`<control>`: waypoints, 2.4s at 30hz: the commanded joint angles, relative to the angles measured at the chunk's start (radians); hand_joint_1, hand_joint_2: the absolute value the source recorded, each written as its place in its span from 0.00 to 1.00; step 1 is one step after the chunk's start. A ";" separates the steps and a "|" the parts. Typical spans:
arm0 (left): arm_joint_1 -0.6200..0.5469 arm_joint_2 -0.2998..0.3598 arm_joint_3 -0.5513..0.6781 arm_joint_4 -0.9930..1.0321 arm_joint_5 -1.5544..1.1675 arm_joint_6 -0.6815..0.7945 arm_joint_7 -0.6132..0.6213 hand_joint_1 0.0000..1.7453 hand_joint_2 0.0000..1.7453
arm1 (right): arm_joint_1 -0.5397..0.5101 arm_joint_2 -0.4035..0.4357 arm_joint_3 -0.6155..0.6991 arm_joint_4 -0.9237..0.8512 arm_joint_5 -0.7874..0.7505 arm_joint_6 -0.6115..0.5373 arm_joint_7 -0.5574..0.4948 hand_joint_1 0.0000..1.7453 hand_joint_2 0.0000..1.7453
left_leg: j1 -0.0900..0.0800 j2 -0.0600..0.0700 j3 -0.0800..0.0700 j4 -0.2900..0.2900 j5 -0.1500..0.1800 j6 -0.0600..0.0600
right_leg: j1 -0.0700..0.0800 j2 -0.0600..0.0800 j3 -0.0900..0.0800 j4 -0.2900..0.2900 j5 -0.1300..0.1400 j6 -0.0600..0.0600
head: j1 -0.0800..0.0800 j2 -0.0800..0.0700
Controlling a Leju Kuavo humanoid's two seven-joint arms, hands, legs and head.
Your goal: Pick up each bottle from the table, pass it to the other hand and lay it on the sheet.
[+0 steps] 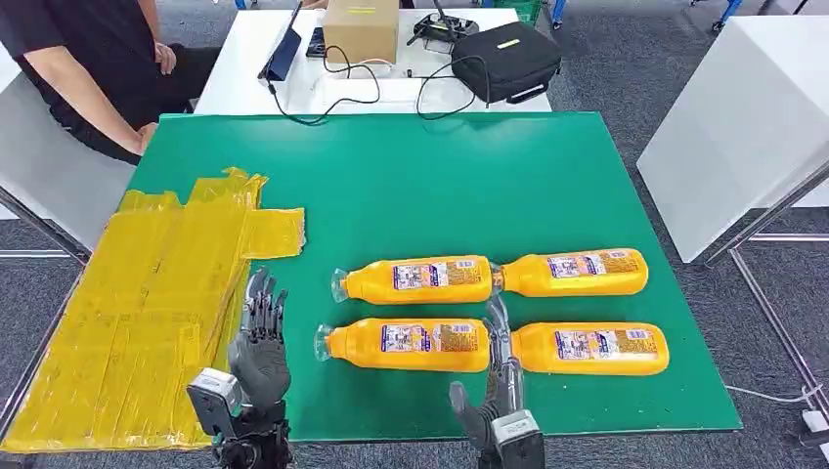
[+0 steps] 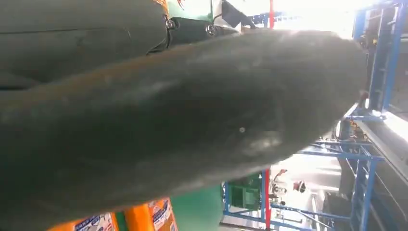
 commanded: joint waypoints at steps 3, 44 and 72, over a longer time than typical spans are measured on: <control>-0.014 0.027 -0.024 0.051 0.007 0.009 -0.011 0.00 0.00 | -0.001 -0.028 0.008 0.017 -0.009 0.048 -0.002 0.00 1.00 | -0.001 -0.002 0.007 -0.001 -0.002 0.002 | 0.000 0.000 0.007 -0.001 -0.003 -0.003 | 0.000 0.000; 0.069 -0.002 0.163 -0.067 0.005 -0.022 -0.011 0.00 0.00 | -0.123 0.002 0.096 0.147 0.033 0.099 -0.002 0.00 0.00 | 0.000 0.000 0.002 -0.001 0.000 0.001 | 0.000 0.000 0.002 -0.001 0.000 -0.001 | 0.000 0.000; 0.126 -0.035 0.205 -0.132 -0.067 0.003 -0.011 0.00 0.00 | -0.154 0.005 0.098 0.166 0.063 0.139 -0.002 0.00 1.00 | 0.000 -0.002 0.006 -0.001 -0.001 0.002 | 0.000 0.000 0.007 0.000 -0.003 -0.003 | 0.000 0.000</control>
